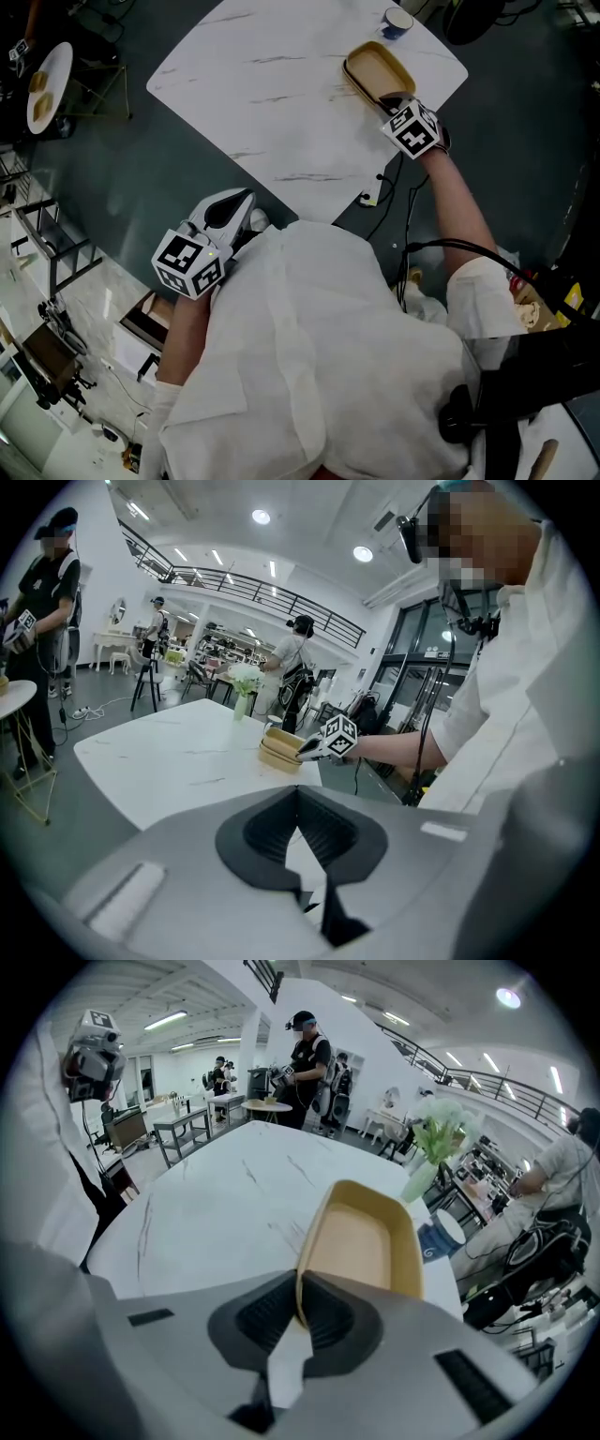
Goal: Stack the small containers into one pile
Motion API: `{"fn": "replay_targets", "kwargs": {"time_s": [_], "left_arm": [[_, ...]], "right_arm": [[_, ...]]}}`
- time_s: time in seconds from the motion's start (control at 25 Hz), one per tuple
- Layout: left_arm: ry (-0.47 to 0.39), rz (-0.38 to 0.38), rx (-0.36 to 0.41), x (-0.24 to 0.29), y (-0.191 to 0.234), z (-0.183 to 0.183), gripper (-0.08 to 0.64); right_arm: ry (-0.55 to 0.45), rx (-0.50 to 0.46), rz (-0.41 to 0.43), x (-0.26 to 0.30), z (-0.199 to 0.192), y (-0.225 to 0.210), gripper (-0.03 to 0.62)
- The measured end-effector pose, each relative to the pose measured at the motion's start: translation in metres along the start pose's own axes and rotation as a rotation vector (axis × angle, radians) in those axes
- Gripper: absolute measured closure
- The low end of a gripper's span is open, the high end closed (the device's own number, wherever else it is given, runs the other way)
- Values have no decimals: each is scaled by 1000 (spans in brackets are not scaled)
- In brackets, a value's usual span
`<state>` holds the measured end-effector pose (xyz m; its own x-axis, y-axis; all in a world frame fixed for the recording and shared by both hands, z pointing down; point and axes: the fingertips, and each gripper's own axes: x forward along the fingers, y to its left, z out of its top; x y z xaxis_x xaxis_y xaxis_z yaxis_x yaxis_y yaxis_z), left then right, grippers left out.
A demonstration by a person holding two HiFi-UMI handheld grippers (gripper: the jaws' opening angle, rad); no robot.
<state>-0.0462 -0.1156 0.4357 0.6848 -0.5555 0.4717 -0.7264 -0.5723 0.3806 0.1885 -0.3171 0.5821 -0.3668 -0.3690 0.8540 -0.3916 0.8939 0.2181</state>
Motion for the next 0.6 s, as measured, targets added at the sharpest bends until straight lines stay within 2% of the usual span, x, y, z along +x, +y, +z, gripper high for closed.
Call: {"fn": "replay_targets", "kwargs": {"time_s": [0.6], "left_arm": [[10, 20, -17, 0, 2, -3, 554]], "right_arm": [[0, 12, 53, 15, -1, 2, 574]]}}
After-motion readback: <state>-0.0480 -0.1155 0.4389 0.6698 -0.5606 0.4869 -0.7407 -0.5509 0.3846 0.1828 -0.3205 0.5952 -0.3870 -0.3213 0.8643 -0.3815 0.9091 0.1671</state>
